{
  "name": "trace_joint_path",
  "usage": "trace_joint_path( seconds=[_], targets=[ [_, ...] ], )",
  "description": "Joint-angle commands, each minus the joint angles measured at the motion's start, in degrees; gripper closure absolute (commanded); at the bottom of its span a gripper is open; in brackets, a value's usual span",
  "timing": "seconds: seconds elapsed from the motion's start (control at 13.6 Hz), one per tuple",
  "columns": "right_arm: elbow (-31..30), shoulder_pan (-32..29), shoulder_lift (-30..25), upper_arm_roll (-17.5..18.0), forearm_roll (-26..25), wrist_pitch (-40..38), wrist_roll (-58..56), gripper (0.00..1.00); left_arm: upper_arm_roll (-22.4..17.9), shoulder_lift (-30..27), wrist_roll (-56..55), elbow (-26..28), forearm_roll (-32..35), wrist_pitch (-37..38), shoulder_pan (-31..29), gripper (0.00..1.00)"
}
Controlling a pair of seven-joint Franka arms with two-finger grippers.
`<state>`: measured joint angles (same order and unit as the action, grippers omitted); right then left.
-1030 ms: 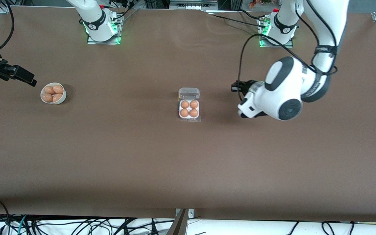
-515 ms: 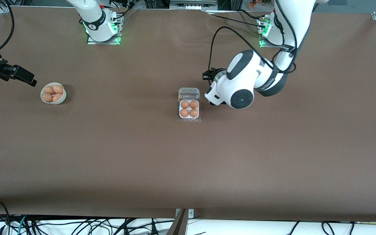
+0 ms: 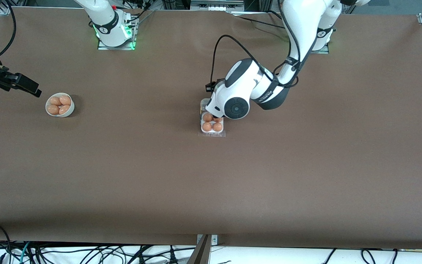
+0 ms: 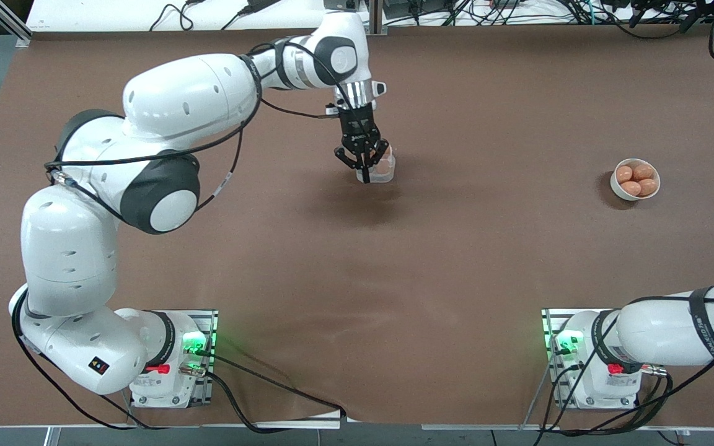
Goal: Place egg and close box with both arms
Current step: 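Reach the left gripper over the open carton lid, then push the carton lid down shut with the left gripper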
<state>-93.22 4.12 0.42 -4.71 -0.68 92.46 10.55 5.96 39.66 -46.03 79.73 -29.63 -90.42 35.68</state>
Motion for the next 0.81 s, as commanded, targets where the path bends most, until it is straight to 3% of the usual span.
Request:
trace_joint_path(
  seconds=[0.0, 0.74],
  targets=[
    [1.0, -0.1, 0.2, 0.1, 0.8, -0.3, -0.3, 0.0, -0.9, 1.9, -1.0, -2.3, -1.5, -0.4, 1.6, 1.0],
    [1.0, -0.1, 0.3, 0.1, 0.9, -0.2, -0.3, 0.0, -1.2, 4.4, -1.3, -2.0, -0.8, -6.9, 4.3, 1.0]
  ],
)
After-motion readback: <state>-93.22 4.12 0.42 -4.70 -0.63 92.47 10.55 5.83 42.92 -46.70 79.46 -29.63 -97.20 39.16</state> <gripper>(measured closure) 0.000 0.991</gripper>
